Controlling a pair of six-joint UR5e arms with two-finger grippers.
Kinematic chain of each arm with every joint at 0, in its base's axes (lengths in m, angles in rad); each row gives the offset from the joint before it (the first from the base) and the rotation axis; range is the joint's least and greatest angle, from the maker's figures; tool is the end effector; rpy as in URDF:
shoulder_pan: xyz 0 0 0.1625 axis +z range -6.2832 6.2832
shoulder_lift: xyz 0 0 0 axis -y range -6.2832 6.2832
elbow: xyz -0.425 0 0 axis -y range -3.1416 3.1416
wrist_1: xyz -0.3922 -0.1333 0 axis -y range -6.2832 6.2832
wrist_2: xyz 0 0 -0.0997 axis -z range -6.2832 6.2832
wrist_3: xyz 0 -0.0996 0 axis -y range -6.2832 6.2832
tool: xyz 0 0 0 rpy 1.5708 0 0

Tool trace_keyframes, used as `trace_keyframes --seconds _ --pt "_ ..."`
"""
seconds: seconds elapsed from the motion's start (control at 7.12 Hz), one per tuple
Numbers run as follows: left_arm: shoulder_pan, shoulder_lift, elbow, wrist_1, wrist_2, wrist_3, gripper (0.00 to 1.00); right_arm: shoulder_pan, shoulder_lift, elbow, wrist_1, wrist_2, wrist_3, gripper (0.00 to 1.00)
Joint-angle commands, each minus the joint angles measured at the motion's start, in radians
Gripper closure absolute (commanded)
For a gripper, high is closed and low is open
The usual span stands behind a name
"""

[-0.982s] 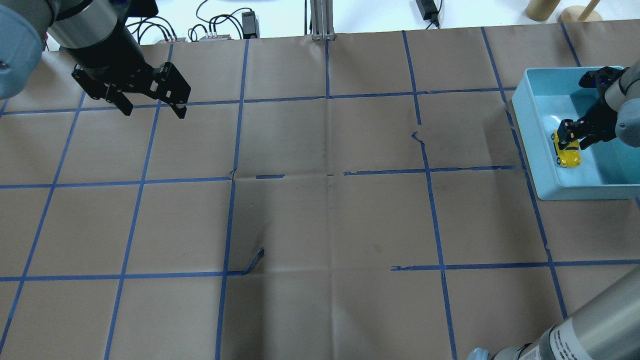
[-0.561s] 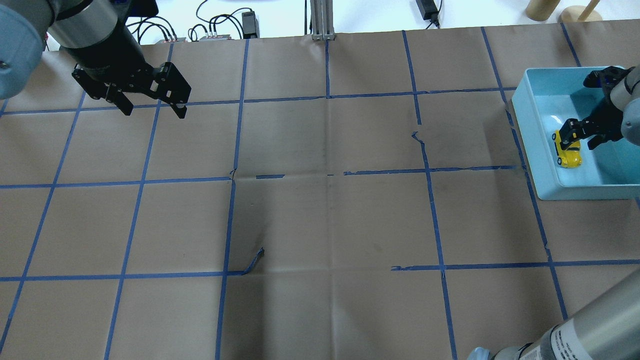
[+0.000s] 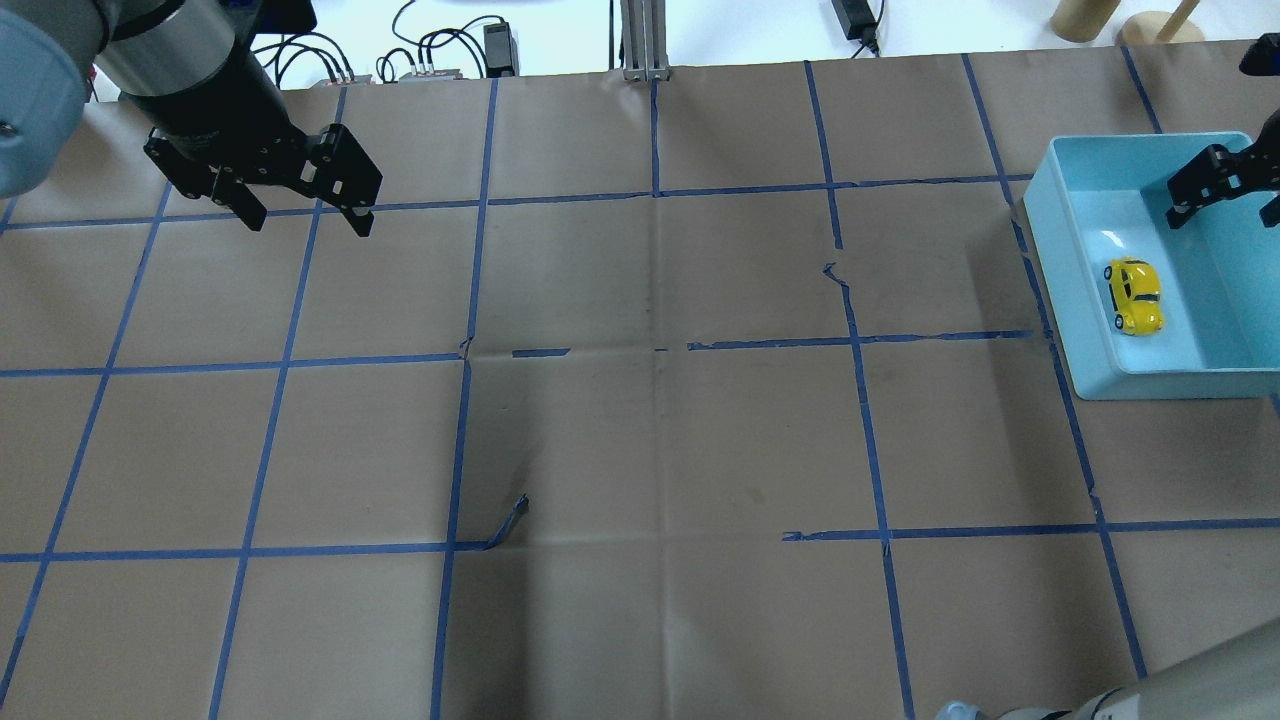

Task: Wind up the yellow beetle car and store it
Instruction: 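Open the right gripper and raise it out of the tray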

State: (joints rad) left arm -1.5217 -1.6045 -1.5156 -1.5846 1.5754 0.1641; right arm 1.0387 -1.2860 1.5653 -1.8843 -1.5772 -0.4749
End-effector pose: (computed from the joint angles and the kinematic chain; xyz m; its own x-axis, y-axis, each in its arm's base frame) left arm -0.1078 -0.5128 0.4969 -0.9934 0.1147 -0.0058 0.1147 0.9934 -0.0068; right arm -0.1898 -0.5839 0.3661 -0.9981 0.0576 0.0213 0.0570 0.9980 -0.0275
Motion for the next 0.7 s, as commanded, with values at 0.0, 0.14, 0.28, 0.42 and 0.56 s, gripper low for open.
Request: trace_keyframes --seconds 0.0,0.14,0.28,0.42,0.56 --pt "0.000 0.000 0.000 0.000 0.000 0.000 0.01 0.116 -0.122 -0.040 0.131 0.000 0.173 0.00" --pt "0.000 0.000 0.000 0.000 0.000 0.000 0.01 0.212 -0.153 -0.042 0.172 -0.001 0.288 0.00" --pt "0.000 0.000 0.000 0.000 0.000 0.000 0.01 0.295 -0.167 -0.059 0.186 -0.001 0.382 0.00" --pt "0.000 0.000 0.000 0.000 0.000 0.000 0.01 0.376 -0.165 -0.092 0.229 -0.003 0.474 0.00" --pt "0.000 0.000 0.000 0.000 0.000 0.000 0.01 0.433 -0.162 -0.111 0.244 -0.010 0.517 0.00"
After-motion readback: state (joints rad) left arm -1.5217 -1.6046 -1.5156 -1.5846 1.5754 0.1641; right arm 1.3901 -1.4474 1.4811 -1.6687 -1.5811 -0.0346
